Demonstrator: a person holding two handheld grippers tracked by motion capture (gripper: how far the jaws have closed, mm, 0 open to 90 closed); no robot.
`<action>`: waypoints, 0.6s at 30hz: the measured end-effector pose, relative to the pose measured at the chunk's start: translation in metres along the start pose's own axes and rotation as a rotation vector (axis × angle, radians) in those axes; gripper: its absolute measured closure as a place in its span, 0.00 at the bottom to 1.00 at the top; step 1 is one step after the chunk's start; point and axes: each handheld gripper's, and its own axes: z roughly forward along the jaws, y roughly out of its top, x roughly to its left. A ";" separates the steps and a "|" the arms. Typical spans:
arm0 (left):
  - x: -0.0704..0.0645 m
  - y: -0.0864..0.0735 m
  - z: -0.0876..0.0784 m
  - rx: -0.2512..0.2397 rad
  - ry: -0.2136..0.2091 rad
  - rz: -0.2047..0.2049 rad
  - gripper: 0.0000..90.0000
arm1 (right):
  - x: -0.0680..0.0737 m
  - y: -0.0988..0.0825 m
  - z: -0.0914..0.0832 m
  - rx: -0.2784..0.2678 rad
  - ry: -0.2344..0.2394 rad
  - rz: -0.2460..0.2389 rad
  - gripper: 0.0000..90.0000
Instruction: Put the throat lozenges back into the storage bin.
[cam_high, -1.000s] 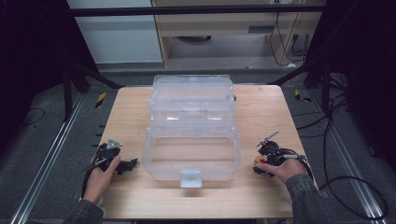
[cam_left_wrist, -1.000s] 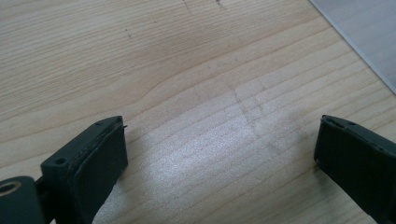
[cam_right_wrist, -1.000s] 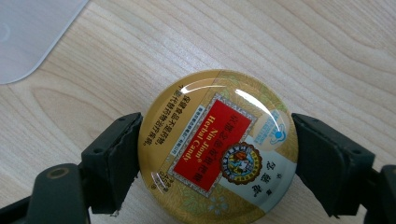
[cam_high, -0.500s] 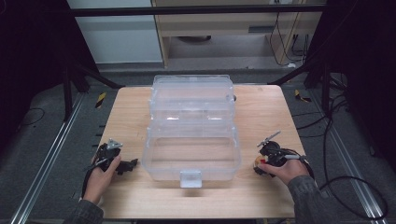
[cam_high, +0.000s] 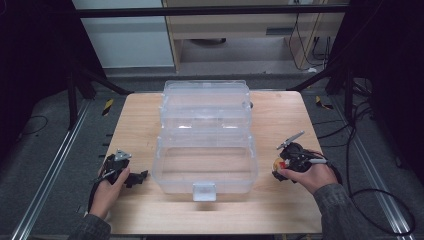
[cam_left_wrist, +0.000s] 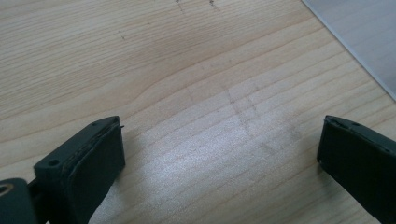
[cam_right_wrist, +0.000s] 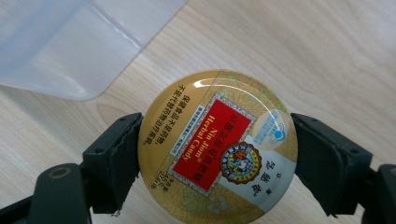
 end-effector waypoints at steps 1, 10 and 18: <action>0.000 0.000 0.000 -0.004 0.000 -0.004 0.00 | 0.000 0.003 -0.005 -0.006 -0.001 -0.008 0.23; 0.000 -0.001 0.000 -0.014 -0.003 -0.003 0.00 | 0.001 0.016 -0.027 -0.036 -0.014 -0.023 0.23; -0.001 -0.002 0.001 -0.026 -0.002 -0.008 0.00 | 0.002 0.023 -0.040 -0.062 -0.008 -0.025 0.23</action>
